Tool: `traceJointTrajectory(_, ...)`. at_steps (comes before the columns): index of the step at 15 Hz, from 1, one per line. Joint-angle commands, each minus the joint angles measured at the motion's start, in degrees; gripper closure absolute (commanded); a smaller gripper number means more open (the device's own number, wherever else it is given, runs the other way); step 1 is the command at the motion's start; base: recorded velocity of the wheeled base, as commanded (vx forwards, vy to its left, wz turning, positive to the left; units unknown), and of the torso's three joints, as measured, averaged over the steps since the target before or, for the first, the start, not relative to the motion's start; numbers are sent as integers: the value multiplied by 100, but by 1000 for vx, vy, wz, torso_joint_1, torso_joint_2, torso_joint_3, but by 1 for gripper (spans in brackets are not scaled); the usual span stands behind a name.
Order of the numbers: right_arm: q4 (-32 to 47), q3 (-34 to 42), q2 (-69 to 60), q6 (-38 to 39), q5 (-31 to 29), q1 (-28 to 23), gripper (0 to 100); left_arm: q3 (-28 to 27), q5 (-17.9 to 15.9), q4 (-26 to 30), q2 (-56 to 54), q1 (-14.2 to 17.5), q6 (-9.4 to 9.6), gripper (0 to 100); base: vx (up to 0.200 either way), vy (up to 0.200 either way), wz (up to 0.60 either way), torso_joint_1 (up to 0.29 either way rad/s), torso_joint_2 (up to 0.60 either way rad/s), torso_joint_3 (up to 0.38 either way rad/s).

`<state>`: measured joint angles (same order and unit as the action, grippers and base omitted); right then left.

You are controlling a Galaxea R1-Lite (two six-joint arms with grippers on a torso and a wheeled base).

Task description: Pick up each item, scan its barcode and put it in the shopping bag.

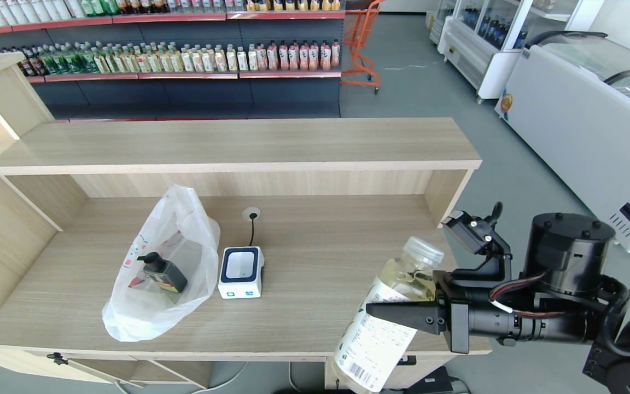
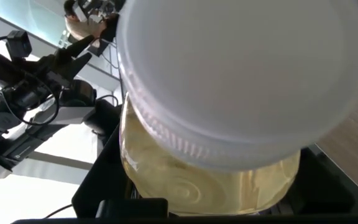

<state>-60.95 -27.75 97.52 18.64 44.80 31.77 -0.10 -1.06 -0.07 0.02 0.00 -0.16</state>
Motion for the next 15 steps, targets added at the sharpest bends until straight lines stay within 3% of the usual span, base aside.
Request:
traceJointTrajectory(1,4,-3,-49,-1,2,-4,100,1,1,-1,-2,0,-2,0,0,0,0,0,0,0)
traceJointTrajectory(5,-101,-3,-234,-159,-244,-66,100,1,1,-1,-2,0,-2,0,0,0,0,0,0,0)
traceJointTrajectory(7,-75,-29,-462,-1301,-402,-531,100,1,1,-1,-2,0,-2,0,0,0,0,0,0,0)
traceJointTrajectory(9,154,32,-665,-3411,-455,-1551,100,1,1,-1,-2,0,-2,0,0,0,0,0,0,0)
traceJointTrajectory(10,145,41,-665,-3956,-499,-1832,100,1,1,-1,-2,0,-2,0,0,0,0,0,0,0)
traceJointTrajectory(13,92,243,-682,-4782,-604,-2026,100,1,1,-1,-2,0,-2,0,0,0,0,0,0,0)
traceJointTrajectory(15,-119,463,-700,-4914,-630,-2017,100,1,1,-1,-2,0,-2,0,0,0,0,0,0,0)
